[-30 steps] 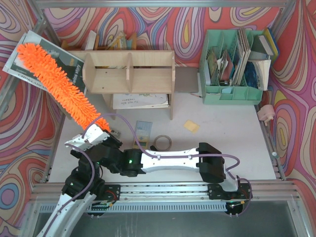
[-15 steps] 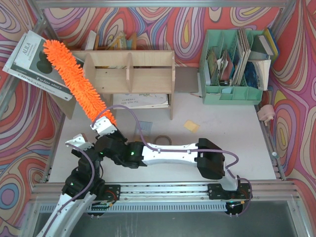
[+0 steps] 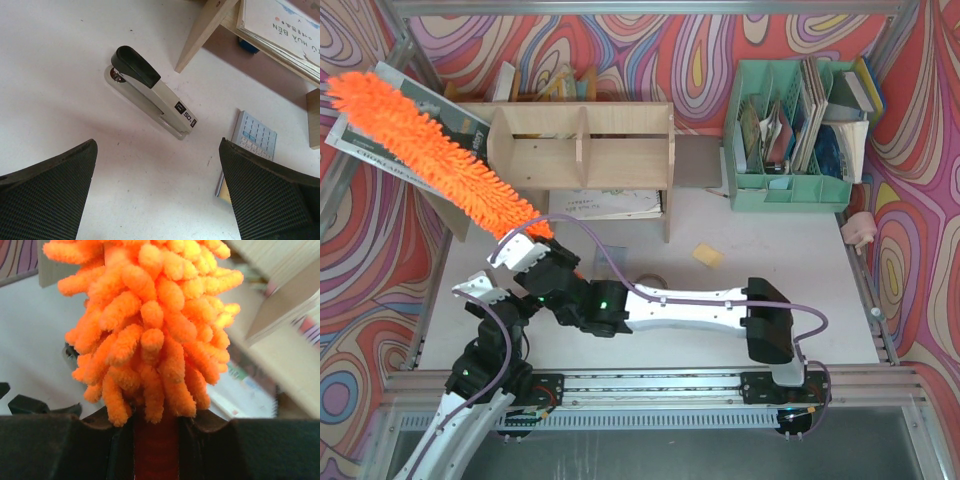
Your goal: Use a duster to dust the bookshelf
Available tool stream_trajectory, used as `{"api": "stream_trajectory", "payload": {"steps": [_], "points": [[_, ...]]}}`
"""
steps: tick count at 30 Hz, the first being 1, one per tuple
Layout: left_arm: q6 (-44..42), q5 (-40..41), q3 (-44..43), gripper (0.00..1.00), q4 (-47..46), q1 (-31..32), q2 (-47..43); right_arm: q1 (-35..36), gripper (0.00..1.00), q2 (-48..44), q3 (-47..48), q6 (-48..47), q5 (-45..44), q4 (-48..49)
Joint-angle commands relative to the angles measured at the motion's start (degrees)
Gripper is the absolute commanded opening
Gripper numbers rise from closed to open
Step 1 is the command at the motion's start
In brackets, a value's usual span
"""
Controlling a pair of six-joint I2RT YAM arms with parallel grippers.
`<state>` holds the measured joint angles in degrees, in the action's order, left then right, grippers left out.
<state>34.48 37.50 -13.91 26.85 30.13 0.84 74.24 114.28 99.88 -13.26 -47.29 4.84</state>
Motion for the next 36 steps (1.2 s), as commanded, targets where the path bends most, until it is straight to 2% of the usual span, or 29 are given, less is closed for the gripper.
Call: {"api": "stream_trajectory", "payload": {"steps": [1, 4, 7, 13, 19, 23, 36], "points": [[-0.75, -0.60, 0.90, 0.98, -1.19, 0.19, -0.45, -0.49, 0.00, -5.08, 1.66, -23.94, 2.29, 12.29], [-0.98, -1.17, 0.84, 0.98, -1.25, 0.19, -0.53, -1.90, 0.00, -6.20, 2.45, -33.51, 3.84, 15.48], [-0.99, -1.38, 0.82, 0.98, -1.25, 0.19, -0.53, -4.43, 0.00, -6.54, 5.12, -39.96, 5.79, 14.43], [-1.04, -1.77, 0.82, 0.98, -1.34, 0.22, -0.57, -9.25, 0.00, -4.45, 12.34, -53.58, 7.10, 16.77], [-0.99, -1.64, 0.82, 0.98, -1.39, 0.20, -0.57, -12.22, 0.00, -1.99, 17.50, -66.75, 12.16, 20.26], [-0.91, -1.66, 0.82, 0.98, -1.28, 0.25, -0.58, -13.48, 0.00, -0.88, 20.94, -70.28, 14.23, 19.20], [-0.90, -1.58, 0.87, 0.98, -1.28, 0.24, -0.56, -13.67, 0.00, 0.19, 18.47, -72.82, 17.74, 17.71]]}}
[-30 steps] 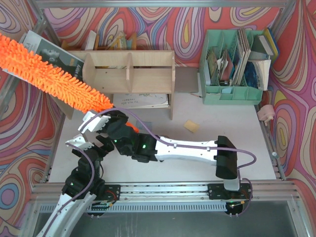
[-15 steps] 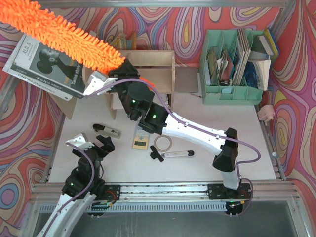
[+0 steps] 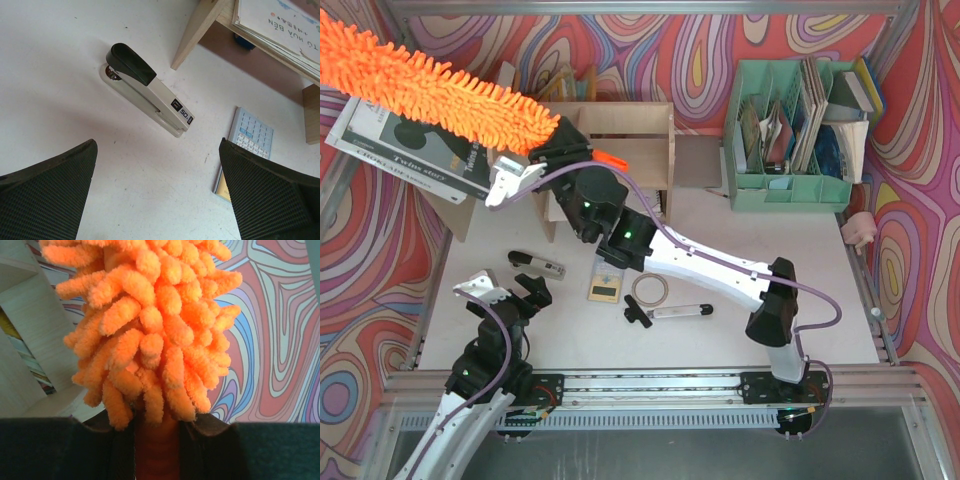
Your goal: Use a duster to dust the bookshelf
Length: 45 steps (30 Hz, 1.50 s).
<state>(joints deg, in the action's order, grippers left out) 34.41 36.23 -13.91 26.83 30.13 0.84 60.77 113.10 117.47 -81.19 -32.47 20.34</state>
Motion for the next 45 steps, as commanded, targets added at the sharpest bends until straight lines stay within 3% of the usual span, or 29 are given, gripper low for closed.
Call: {"api": "stream_trajectory", "payload": {"steps": [1, 25, 45], "points": [[-0.79, -0.28, 0.83, 0.98, -1.26, 0.20, -0.58, -0.22, 0.00, 1.67, 0.73, -5.23, 3.07, 2.40], [-0.75, -0.19, 0.82, 0.98, -1.26, 0.19, -0.58, -5.12, 0.00, 5.85, 0.72, -2.44, 4.71, -0.25], [-0.96, -0.50, 0.93, 0.98, -1.56, 0.21, -0.58, -13.96, 0.00, 10.42, 9.81, 3.45, 2.18, 2.68]]}}
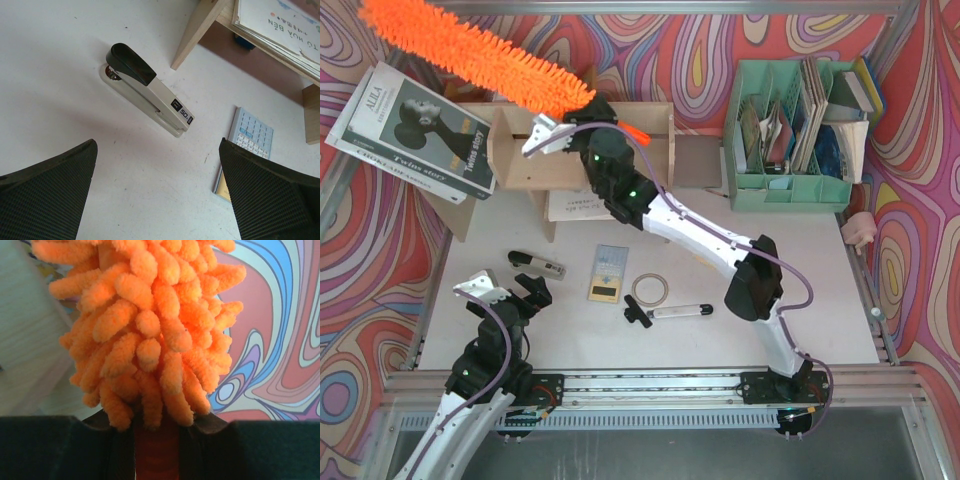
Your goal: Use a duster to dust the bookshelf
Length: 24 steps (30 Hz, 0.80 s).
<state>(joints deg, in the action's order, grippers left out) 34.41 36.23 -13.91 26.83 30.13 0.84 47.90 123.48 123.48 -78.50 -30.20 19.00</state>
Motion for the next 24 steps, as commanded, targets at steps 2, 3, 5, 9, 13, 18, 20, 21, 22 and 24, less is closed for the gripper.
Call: {"api": "stream_trajectory", "payload": {"steps": [2, 3, 5, 9, 13, 18, 20, 21, 22, 24], "points": [[-0.93, -0.57, 0.98, 0.98, -1.64, 0.19, -0.56, -1.48, 0.00, -0.10, 4.11, 1.14, -0.48, 4.11], [-0.93, -0.58, 0.92, 0.98, -1.65, 0.19, -0.55, -1.41, 0.00, -0.40, 3.84, 0.98, -0.59, 4.49], [-0.93, -0.62, 0.96, 0.98, -1.61, 0.20, -0.49, -0.79, 0.00, -1.34, 2.87, 0.25, -0.82, 5.26], [-0.99, -0.56, 0.98, 0.98, -1.69, 0.19, -0.49, 2.17, 0.00, -4.77, -1.45, -1.70, -1.07, 6.72], [-1.02, -0.63, 1.09, 0.98, -1.79, 0.19, -0.58, 5.71, 0.00, -9.83, -7.75, -1.20, -1.09, 8.39], [-1.13, -0.85, 1.16, 0.98, -1.96, 0.19, -0.54, 9.68, 0.00, -13.64, -13.36, 0.06, -2.09, 10.01], [-1.17, -0.82, 1.09, 0.98, -1.87, 0.24, -0.55, 10.71, 0.00, -14.52, -15.05, -0.04, -2.72, 10.32], [-1.11, -0.82, 1.08, 0.98, -1.89, 0.20, -0.51, 11.13, 0.00, -14.69, -15.71, -0.22, -3.02, 10.79], [-1.10, -0.82, 1.06, 0.98, -1.87, 0.19, -0.50, 11.58, 0.00, -14.93, -16.45, -0.56, -3.35, 11.46], [-1.03, -0.76, 1.08, 0.98, -1.90, 0.24, -0.58, 12.30, 0.00, -15.48, -17.97, -1.66, -3.70, 12.47]]}}
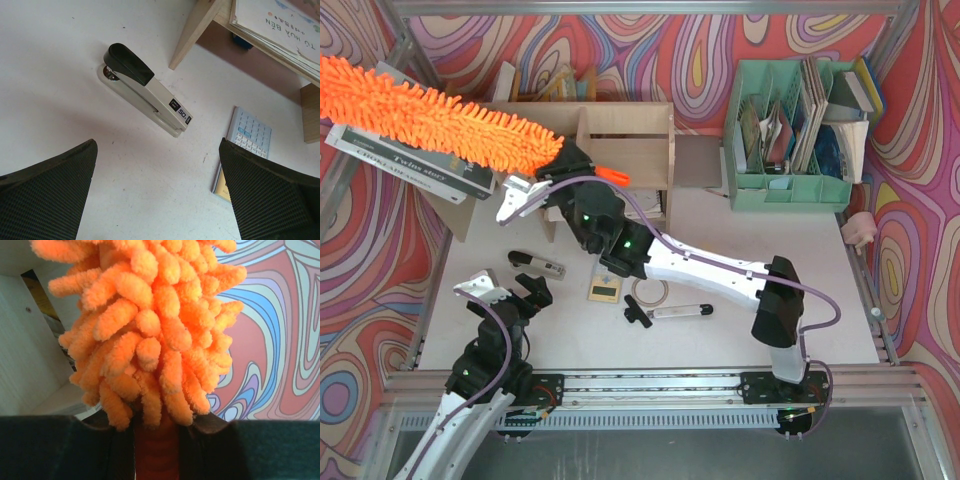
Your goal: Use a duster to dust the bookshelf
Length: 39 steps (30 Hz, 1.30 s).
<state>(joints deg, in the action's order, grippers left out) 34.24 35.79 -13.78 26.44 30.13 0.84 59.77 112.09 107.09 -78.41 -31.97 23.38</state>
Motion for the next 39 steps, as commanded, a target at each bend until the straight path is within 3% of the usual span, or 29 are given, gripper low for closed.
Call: {"api": "stream_trajectory", "payload": {"steps": [1, 15, 30, 39], "points": [[-0.84, -0.21, 0.95, 0.98, -1.39, 0.20, -0.57, 0.68, 0.00, -4.26, -2.48, -2.32, -2.00, 8.57], [-0.78, -0.07, 0.92, 0.98, -1.34, 0.20, -0.53, 1.17, 0.00, -3.25, -3.63, -1.83, -1.70, 7.63], [-0.71, 0.16, 0.78, 0.98, -1.06, 0.24, -0.57, -3.41, 0.00, 1.28, -0.29, 0.15, -0.83, 7.26], [-0.66, 0.12, 0.77, 0.98, -1.04, 0.19, -0.58, -10.43, 0.00, 8.40, 11.90, 2.23, -2.03, 4.70]]}}
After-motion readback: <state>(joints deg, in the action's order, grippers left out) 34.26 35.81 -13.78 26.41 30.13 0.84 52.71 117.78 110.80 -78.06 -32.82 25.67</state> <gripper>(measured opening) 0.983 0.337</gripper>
